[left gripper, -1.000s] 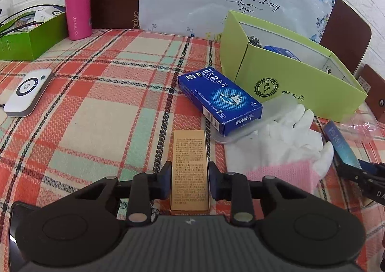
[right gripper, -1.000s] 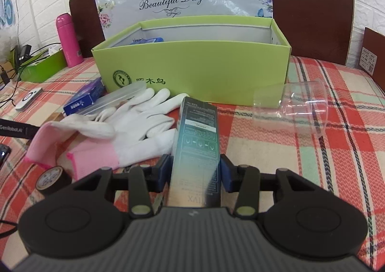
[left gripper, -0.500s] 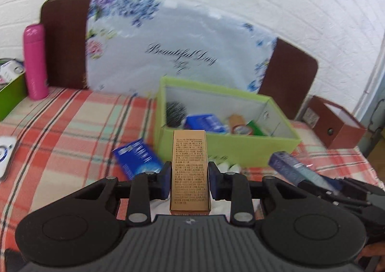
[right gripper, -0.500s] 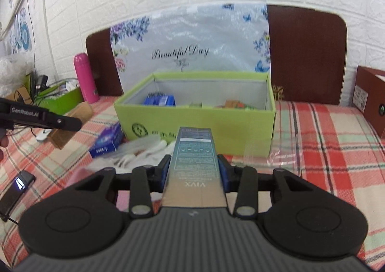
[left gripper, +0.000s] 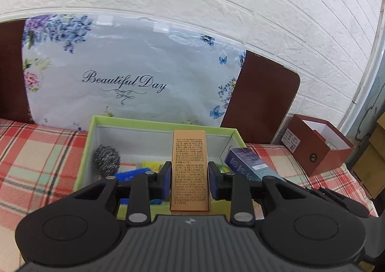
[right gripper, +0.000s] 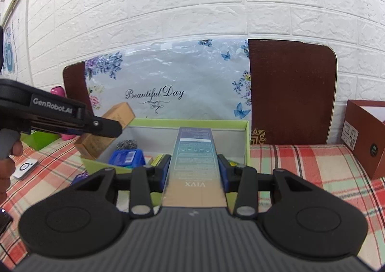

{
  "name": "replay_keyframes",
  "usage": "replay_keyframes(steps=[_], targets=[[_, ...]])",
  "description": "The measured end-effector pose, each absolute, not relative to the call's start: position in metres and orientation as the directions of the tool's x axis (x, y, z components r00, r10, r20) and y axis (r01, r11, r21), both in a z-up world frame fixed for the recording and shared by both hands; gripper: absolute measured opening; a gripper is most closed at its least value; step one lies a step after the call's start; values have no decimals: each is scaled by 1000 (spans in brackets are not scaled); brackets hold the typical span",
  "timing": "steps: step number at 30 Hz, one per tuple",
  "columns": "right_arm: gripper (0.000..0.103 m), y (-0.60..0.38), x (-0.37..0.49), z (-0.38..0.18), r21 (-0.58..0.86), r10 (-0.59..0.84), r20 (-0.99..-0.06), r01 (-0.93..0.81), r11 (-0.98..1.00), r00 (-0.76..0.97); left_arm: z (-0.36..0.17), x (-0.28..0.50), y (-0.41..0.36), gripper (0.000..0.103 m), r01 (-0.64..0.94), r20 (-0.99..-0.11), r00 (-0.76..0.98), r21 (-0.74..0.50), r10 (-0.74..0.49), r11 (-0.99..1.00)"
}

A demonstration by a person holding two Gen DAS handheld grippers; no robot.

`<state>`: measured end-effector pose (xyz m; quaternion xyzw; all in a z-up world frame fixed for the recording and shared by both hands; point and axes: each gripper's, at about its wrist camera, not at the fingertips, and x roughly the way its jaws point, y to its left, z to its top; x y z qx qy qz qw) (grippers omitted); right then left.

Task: Organize objects
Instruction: 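Carry the tan box and teal box over the lime-green box and lower them in, then open both grippers to release the boxes and withdraw from the lime-green box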

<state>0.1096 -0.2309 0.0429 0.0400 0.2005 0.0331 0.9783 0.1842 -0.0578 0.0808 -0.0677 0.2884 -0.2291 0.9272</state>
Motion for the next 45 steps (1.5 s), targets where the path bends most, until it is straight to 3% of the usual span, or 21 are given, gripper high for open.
replay_keyframes(steps=[10, 12, 13, 14, 20, 26, 29, 45], targets=[[39, -234, 173, 32, 52, 64, -375, -48, 998, 925, 65, 240, -78, 32, 354, -515, 727, -285, -454, 891], [39, -235, 188, 23, 45, 63, -381, -50, 998, 922, 56, 247, -79, 45, 338, -494, 747, -293, -444, 894], [41, -235, 196, 17, 38, 64, -400, -53, 998, 914, 52, 251, -78, 72, 324, -501, 750, -292, -432, 900], [51, -234, 202, 11, 31, 66, -421, -58, 998, 905, 49, 253, -78, 81, 298, -513, 756, -285, -407, 911], [85, -236, 195, -2, 29, 57, -437, -50, 998, 898, 39, 245, -69, 82, 281, -534, 756, -257, -378, 925], [99, -237, 180, 6, 51, 54, -436, -36, 998, 898, 48, 226, -68, 82, 268, -548, 752, -254, -367, 929], [103, -236, 166, 12, 41, 44, -426, -29, 999, 904, 56, 212, -68, 82, 265, -547, 760, -230, -350, 936], [103, -222, 72, 42, 18, 41, -437, -37, 999, 899, 69, 127, -42, 82, 273, -538, 767, -219, -349, 937]])
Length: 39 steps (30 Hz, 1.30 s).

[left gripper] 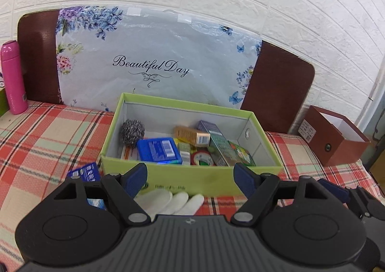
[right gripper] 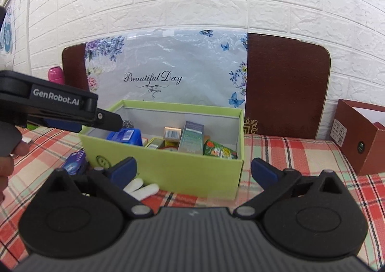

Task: Organize objects
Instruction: 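Open both grippers to release the boxes and withdraw from the lime-green box, then grasp the clear plastic cup with the right gripper while the left grasps the black tape roll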

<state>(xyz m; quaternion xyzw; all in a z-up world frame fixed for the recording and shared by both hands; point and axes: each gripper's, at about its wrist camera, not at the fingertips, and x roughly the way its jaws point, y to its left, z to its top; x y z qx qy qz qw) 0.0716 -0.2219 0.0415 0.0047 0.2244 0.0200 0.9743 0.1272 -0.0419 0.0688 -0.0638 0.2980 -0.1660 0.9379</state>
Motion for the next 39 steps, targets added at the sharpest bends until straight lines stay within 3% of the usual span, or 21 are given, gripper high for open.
replay_keyframes(steps=[7, 19, 24, 26, 39], targets=[[103, -219, 25, 48, 24, 62, -428, -57, 998, 902, 53, 88, -11, 82, 245, -541, 760, -276, -361, 929], [103, -218, -3, 22, 105, 91, -482, -46, 993, 871, -12, 43, 33, 80, 182, -639, 695, -288, -330, 940], [103, -217, -3, 11, 126, 96, -511, -36, 991, 854, -20, 38, 26, 63, 260, -641, 669, -274, -377, 926], [103, -218, -4, 8, 128, 92, -518, -30, 991, 850, -20, 35, 21, 50, 296, -645, 657, -257, -391, 920], [103, -233, 4, -4, 146, 31, -536, 56, 988, 844, -34, 53, 9, 57, 294, -666, 671, -165, -326, 941]])
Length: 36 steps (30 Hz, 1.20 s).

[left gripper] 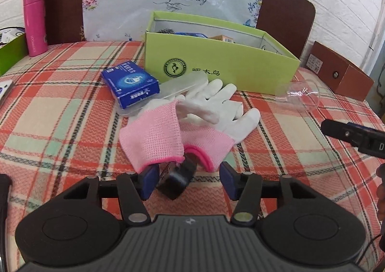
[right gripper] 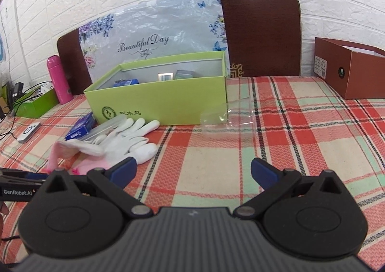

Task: Organize objects
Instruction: 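Grasp the clear plastic cup with the right gripper while the left grasps the black tape roll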

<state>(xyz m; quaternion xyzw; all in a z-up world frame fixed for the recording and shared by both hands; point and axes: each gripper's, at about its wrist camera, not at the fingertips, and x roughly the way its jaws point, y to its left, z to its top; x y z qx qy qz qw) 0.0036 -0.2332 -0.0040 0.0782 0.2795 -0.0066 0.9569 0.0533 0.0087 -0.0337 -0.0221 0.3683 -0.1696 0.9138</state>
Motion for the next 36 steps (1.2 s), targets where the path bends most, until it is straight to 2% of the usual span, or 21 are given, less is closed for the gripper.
replay_keyframes(steps=[3, 5, 9, 11, 14, 16, 17, 21, 22, 23, 25, 29, 30, 31, 36], targets=[[103, -237, 12, -4, 131, 15, -533, 66, 989, 846, -40, 55, 3, 53, 313, -675, 652, -176, -345, 934], [103, -240, 19, -4, 108, -3, -527, 70, 992, 850, -40, 51, 0, 42, 335, -673, 657, -144, -340, 931], [103, -248, 42, -5, 63, -47, -531, 95, 993, 846, -39, 48, 7, 41, 335, -672, 647, -173, -360, 926], [103, -250, 54, -6, 39, -68, -529, 104, 994, 846, -39, 47, 9, 47, 323, -672, 650, -179, -355, 929], [103, -246, 72, -12, -10, -104, -535, 117, 993, 838, -38, 48, 8, 49, 313, -673, 650, -186, -353, 931], [103, -242, 85, -18, -41, -132, -537, 130, 991, 833, -37, 50, 7, 44, 321, -671, 641, -207, -373, 924], [103, -240, 91, -21, -57, -148, -540, 139, 989, 829, -36, 50, 6, 36, 323, -671, 636, -216, -381, 921], [103, -237, 111, -30, -86, -194, -536, 176, 981, 821, -37, 53, 4, 35, 317, -679, 633, -211, -372, 925], [99, -237, 116, -33, -100, -208, -540, 183, 978, 816, -38, 54, 4, 35, 313, -679, 636, -208, -367, 927], [88, -236, 119, -35, -118, -220, -546, 185, 976, 809, -39, 54, 4, 35, 310, -679, 637, -208, -365, 928], [76, -235, 122, -38, -130, -218, -558, 175, 976, 801, -39, 55, 5, 35, 309, -677, 637, -213, -368, 927], [75, -238, 111, -39, -89, -180, -561, 157, 984, 808, -39, 56, 6, 35, 311, -679, 634, -215, -371, 926], [75, -238, 107, -38, -80, -171, -560, 152, 985, 810, -39, 56, 5, 33, 313, -680, 633, -214, -371, 925], [75, -238, 103, -37, -67, -158, -561, 146, 987, 813, -39, 55, 5, 27, 313, -682, 630, -214, -371, 925], [75, -233, 80, -30, -1, -79, -564, 95, 995, 822, -39, 54, 6, 27, 296, -679, 634, -229, -370, 927]])
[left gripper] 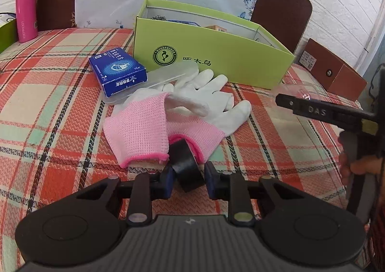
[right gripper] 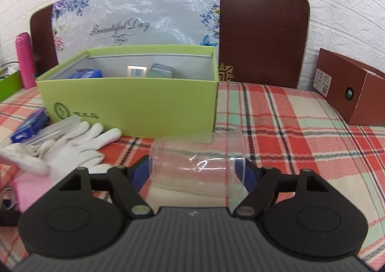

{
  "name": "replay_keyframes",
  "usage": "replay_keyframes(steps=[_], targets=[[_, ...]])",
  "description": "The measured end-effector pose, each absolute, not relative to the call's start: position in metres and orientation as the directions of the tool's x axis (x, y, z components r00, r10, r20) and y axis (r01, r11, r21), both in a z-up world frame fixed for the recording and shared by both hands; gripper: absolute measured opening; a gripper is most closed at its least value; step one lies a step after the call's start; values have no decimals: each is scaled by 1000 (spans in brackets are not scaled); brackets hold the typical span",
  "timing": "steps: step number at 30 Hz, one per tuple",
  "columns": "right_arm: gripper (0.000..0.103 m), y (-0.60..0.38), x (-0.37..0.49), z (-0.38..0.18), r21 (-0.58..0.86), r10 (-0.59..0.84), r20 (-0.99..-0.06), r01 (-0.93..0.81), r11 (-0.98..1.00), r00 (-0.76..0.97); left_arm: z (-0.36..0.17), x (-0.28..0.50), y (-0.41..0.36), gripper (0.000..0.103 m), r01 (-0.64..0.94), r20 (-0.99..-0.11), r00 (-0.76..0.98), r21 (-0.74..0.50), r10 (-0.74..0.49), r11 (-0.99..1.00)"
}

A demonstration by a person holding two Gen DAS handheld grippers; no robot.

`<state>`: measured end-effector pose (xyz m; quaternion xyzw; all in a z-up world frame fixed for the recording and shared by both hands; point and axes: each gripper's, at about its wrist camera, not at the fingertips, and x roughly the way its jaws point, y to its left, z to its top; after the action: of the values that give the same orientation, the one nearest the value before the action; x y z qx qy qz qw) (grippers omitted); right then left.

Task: Organize objects
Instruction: 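Grasp the clear plastic cup with the right gripper while the left grasps the black tape roll, then carry the cup and tape roll into the lime-green box and open both grippers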

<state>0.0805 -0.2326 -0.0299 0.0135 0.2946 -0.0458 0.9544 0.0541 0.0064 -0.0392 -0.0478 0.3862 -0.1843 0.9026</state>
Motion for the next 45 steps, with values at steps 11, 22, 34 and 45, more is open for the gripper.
replay_keyframes(steps=[11, 22, 34, 45], targets=[[75, -206, 39, 2, 23, 40, -497, -32, 999, 867, -24, 38, 6, 20, 342, -646, 634, -257, -424, 904], [75, -198, 23, 24, 6, 70, -437, -75, 997, 897, 25, 38, 3, 20, 409, -538, 686, -273, -491, 871], [75, -200, 49, 45, -33, 49, -368, -66, 997, 928, 70, 94, -22, 20, 422, -456, 744, -245, -488, 873], [75, -202, 102, 47, -67, 20, -327, -45, 997, 945, 78, 184, -40, 20, 341, -458, 791, -219, -405, 914]])
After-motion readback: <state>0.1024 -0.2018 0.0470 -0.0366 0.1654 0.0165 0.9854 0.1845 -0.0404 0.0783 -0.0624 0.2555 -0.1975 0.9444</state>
